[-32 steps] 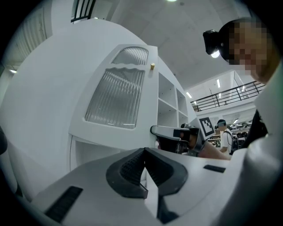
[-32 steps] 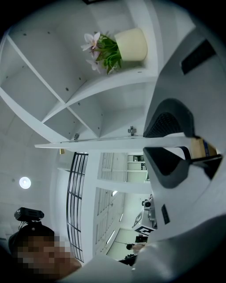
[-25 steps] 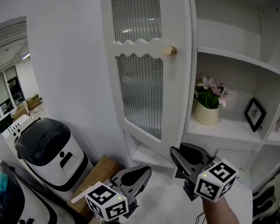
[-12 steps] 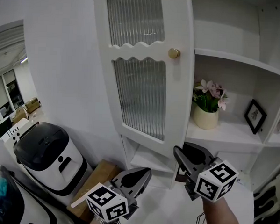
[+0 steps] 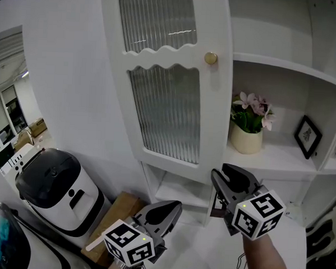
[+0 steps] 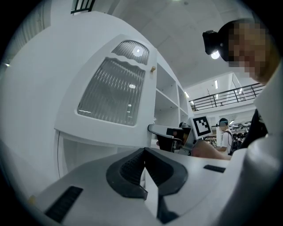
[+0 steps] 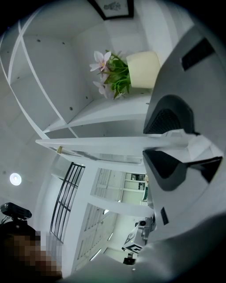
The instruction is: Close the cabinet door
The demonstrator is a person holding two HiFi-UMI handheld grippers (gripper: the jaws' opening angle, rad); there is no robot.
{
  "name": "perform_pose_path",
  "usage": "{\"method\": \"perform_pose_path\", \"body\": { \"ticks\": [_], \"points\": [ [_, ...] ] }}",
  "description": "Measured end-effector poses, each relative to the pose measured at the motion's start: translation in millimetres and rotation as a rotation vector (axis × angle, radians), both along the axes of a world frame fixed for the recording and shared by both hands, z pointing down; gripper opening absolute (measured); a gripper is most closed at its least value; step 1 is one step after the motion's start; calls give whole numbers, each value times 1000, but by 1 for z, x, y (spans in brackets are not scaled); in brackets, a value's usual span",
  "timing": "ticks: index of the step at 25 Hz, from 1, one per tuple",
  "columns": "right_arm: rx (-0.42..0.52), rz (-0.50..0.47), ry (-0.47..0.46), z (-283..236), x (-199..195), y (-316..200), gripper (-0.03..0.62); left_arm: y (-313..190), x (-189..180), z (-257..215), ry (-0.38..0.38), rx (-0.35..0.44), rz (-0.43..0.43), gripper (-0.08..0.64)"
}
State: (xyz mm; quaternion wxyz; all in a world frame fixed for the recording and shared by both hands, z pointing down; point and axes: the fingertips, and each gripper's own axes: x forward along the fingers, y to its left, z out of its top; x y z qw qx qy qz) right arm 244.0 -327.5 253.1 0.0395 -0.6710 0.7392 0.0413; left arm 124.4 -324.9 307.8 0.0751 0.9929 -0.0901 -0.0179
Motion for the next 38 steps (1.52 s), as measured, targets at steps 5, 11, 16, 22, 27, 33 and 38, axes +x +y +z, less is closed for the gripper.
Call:
{"method": "perform_pose_path", "body": {
  "ticks": [5, 11, 16, 22, 27, 33, 38],
  "points": [
    [-2, 43, -7, 1, 14, -6, 134, -2, 1, 0, 0, -1, 9, 6],
    [-13, 77, -21, 3, 28, -14, 154, -6, -3, 1, 3, 0, 9, 6],
    [-17, 98, -34, 2, 37, -20, 166, -12, -9, 3, 3, -6, -1, 6],
    [-20, 102, -74, 4, 46, -29, 166, -18, -11, 7, -1, -18, -8, 6],
    [-25, 104, -86, 3, 51, -34, 166, -22, -10, 5, -5, -22, -15, 6],
    [-27, 109, -86, 5, 56, -39, 166, -18, -17, 5, -7, -16, -43, 6],
    [-21, 99, -99, 6, 55, -39, 164, -16, -31, 0, -1, -4, -86, 6]
  ]
}}
